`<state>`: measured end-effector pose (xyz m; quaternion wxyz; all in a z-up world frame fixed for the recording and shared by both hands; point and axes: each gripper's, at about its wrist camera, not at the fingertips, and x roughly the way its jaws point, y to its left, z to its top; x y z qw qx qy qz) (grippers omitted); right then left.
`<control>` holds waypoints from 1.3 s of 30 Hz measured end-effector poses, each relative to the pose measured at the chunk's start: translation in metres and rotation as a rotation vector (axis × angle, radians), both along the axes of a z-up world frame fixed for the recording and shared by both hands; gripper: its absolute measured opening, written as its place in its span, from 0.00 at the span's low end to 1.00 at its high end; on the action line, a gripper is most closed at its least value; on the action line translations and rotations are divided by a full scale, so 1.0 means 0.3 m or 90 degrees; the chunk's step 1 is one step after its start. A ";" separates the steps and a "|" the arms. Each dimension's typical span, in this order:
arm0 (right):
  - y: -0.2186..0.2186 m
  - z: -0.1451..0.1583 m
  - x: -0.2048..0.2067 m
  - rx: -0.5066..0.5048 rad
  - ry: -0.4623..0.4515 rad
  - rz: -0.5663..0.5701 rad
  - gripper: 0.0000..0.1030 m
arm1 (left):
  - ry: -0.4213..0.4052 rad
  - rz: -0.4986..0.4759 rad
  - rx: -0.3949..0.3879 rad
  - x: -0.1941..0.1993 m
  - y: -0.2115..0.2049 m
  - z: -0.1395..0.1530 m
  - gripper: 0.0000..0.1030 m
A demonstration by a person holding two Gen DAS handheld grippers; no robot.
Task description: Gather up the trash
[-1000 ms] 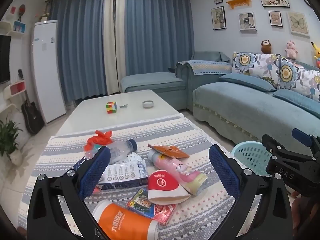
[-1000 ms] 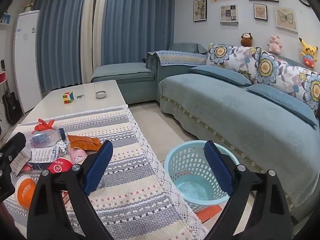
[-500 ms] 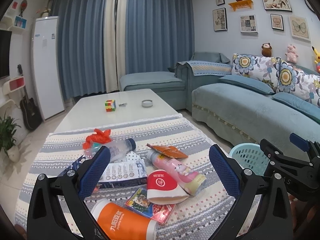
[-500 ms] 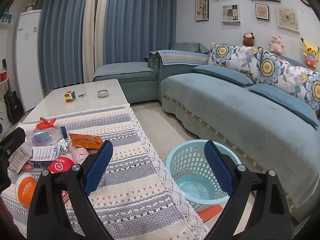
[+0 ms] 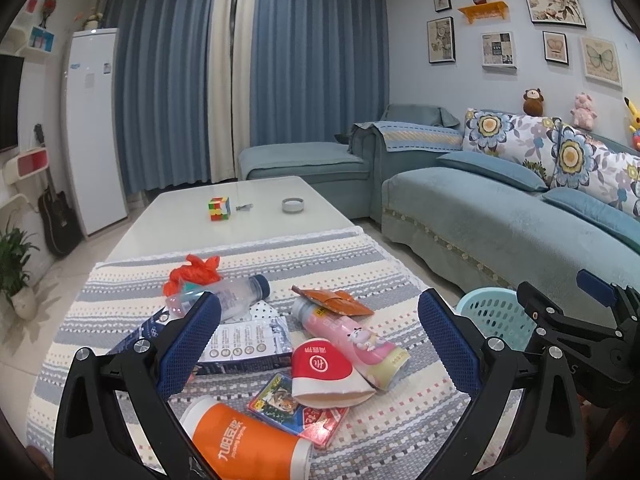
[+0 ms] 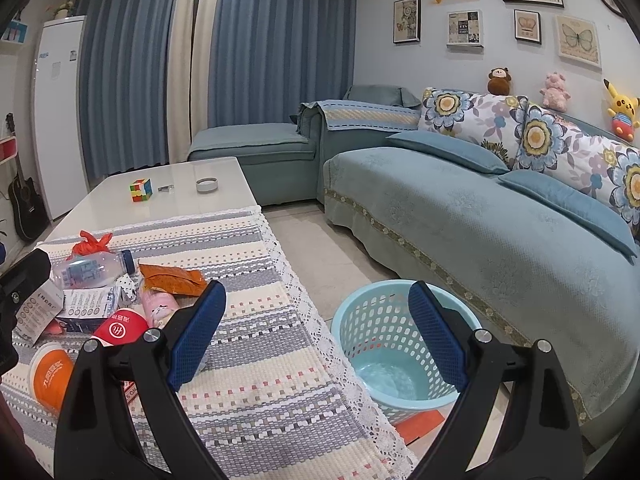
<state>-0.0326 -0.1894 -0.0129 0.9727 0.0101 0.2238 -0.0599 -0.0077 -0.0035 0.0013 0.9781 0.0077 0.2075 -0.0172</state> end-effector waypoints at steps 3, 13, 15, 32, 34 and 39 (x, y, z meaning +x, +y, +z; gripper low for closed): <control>0.001 -0.002 0.003 0.003 0.003 0.002 0.85 | 0.001 0.000 0.000 0.000 0.000 0.000 0.93; 0.014 -0.006 0.002 -0.002 0.003 0.010 0.85 | 0.000 -0.001 -0.001 -0.001 -0.001 0.000 0.93; 0.018 -0.006 -0.001 -0.007 0.002 0.010 0.85 | 0.000 0.000 0.000 -0.001 -0.002 0.000 0.93; 0.024 -0.011 0.003 -0.007 0.008 0.020 0.85 | 0.000 0.000 -0.003 0.000 0.000 0.004 0.93; 0.025 -0.010 0.004 -0.007 0.008 0.023 0.85 | 0.000 0.000 -0.003 0.000 0.000 0.003 0.93; 0.026 -0.009 0.002 -0.008 0.006 0.026 0.85 | 0.001 0.000 -0.003 0.000 0.002 0.002 0.93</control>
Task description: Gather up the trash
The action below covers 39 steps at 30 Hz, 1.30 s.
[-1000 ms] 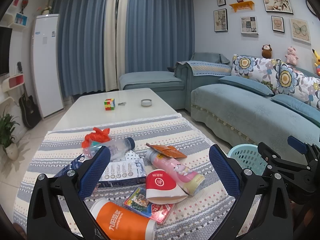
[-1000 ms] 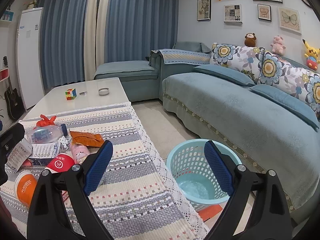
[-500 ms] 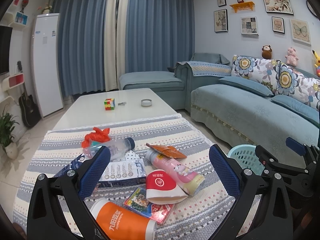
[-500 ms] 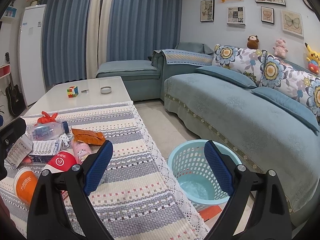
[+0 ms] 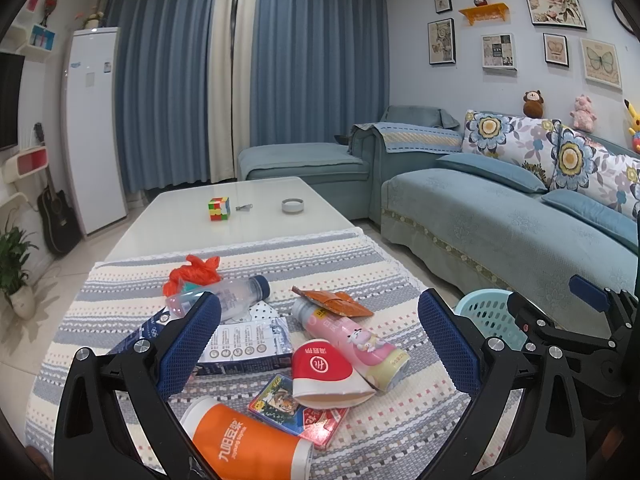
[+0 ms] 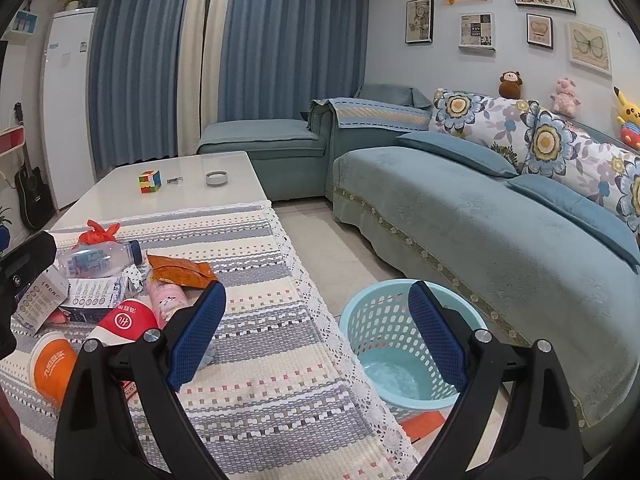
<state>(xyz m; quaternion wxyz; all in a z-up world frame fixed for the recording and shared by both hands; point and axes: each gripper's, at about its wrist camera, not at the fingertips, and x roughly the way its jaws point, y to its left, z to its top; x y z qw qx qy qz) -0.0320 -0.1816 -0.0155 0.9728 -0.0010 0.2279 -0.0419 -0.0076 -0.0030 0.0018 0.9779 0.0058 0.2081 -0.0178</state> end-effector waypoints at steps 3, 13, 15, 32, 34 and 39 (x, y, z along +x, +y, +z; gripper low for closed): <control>-0.002 0.005 -0.002 0.000 -0.006 -0.003 0.83 | 0.003 0.001 -0.002 0.001 0.003 0.001 0.93; 0.017 0.048 -0.004 0.011 -0.014 0.017 0.46 | 0.024 0.032 -0.061 -0.037 0.249 0.111 0.93; 0.030 0.048 -0.005 0.020 -0.015 0.033 0.46 | 0.052 0.019 -0.062 -0.036 0.349 0.112 0.93; 0.235 -0.072 0.056 -0.004 0.049 0.153 0.68 | 0.239 -0.067 -0.030 0.231 0.728 -0.253 0.92; 0.237 -0.092 0.078 0.011 0.064 0.155 0.68 | 0.246 -0.075 -0.020 0.248 0.719 -0.273 0.90; 0.236 -0.157 0.169 0.085 0.153 0.182 0.68 | 0.264 -0.106 -0.050 0.271 0.706 -0.307 0.82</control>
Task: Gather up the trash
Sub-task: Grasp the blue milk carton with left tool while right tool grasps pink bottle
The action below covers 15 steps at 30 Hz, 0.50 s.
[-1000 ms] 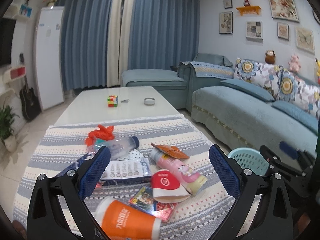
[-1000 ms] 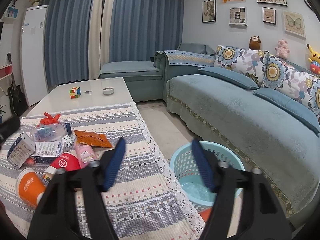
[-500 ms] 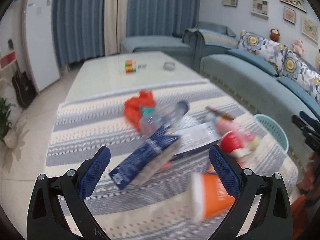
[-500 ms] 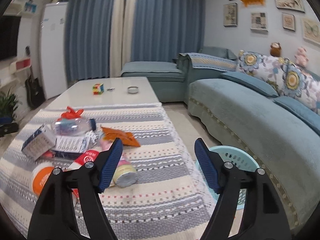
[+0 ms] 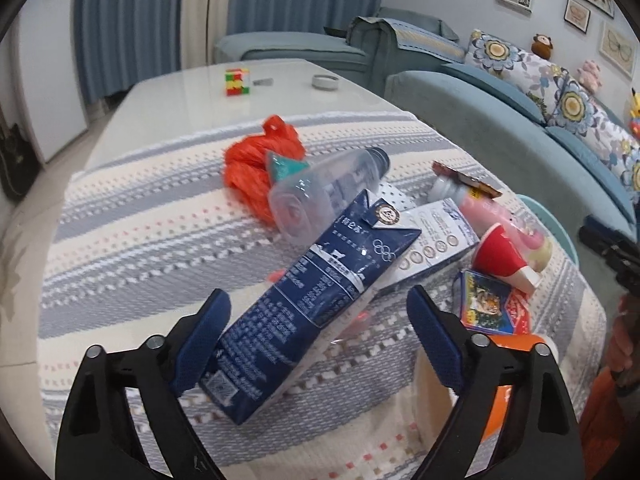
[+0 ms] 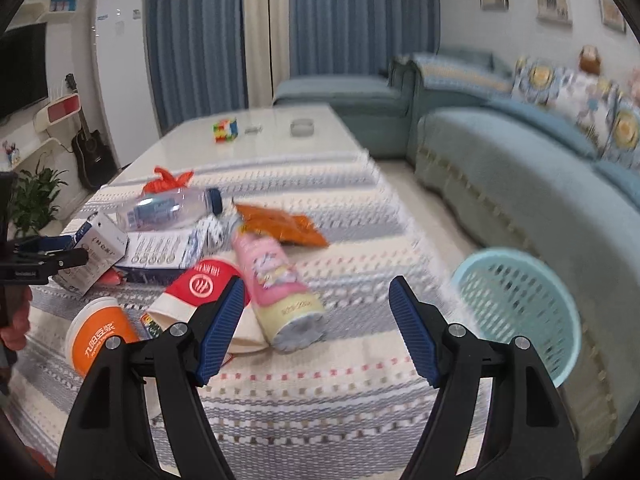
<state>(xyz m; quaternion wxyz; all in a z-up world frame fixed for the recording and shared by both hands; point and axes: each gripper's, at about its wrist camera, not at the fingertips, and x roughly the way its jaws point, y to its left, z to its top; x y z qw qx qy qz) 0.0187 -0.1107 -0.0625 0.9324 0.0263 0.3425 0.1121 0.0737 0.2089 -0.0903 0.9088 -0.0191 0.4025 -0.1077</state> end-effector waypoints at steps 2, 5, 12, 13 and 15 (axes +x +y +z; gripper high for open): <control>0.008 -0.008 0.052 0.026 0.041 0.020 0.68 | 0.006 -0.003 -0.023 0.003 -0.003 -0.001 0.75; 0.045 -0.019 0.124 0.001 0.053 0.033 0.68 | 0.027 0.007 -0.058 0.010 -0.011 -0.010 0.63; 0.115 -0.093 0.262 -0.046 0.108 0.072 0.68 | 0.056 0.003 -0.035 -0.003 -0.092 -0.039 0.53; 0.122 -0.102 0.278 -0.055 0.109 0.076 0.66 | 0.057 0.002 -0.032 -0.003 -0.099 -0.042 0.52; 0.132 -0.111 0.296 -0.054 0.118 0.092 0.61 | 0.056 0.008 -0.023 -0.006 -0.122 -0.046 0.52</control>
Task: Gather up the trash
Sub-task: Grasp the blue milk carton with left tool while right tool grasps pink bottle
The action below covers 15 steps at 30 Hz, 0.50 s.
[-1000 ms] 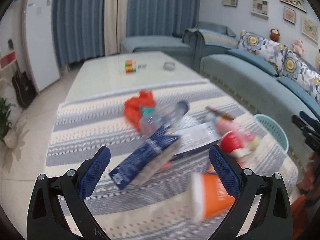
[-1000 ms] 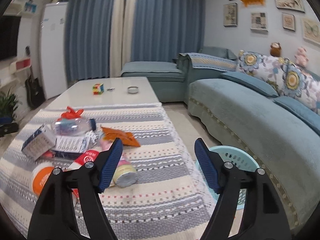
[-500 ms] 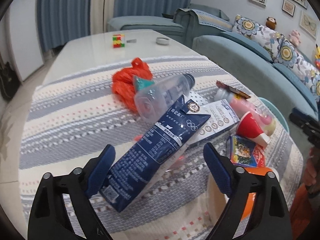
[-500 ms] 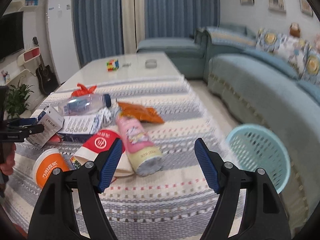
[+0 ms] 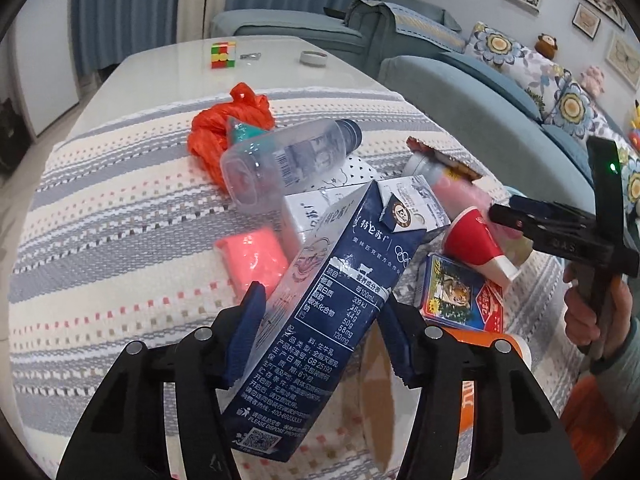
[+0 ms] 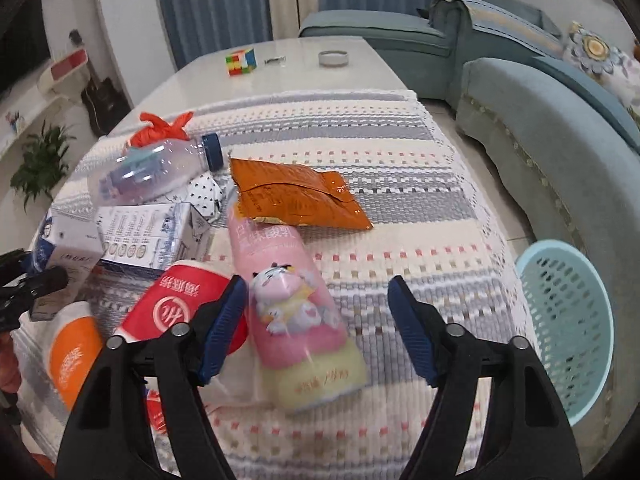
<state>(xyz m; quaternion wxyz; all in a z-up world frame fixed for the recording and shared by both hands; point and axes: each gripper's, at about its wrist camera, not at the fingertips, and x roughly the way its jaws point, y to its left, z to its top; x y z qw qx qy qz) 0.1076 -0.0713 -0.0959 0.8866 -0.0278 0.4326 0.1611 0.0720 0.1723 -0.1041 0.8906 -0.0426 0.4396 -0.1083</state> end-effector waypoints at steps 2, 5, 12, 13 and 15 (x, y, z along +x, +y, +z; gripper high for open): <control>0.018 -0.018 0.023 0.005 0.025 0.022 0.61 | 0.003 0.008 0.018 0.002 -0.019 -0.005 0.49; 0.038 -0.048 0.052 0.009 0.057 0.033 0.61 | 0.012 0.021 0.050 0.009 -0.040 -0.013 0.49; 0.089 0.000 0.008 -0.009 0.001 0.065 0.45 | 0.002 0.051 0.026 0.001 -0.027 -0.001 0.29; 0.086 0.027 -0.005 0.005 -0.010 0.071 0.44 | -0.016 0.062 -0.008 -0.011 -0.010 0.017 0.29; 0.080 0.071 -0.025 0.021 -0.028 0.074 0.44 | -0.073 0.061 -0.101 -0.048 0.034 0.081 0.29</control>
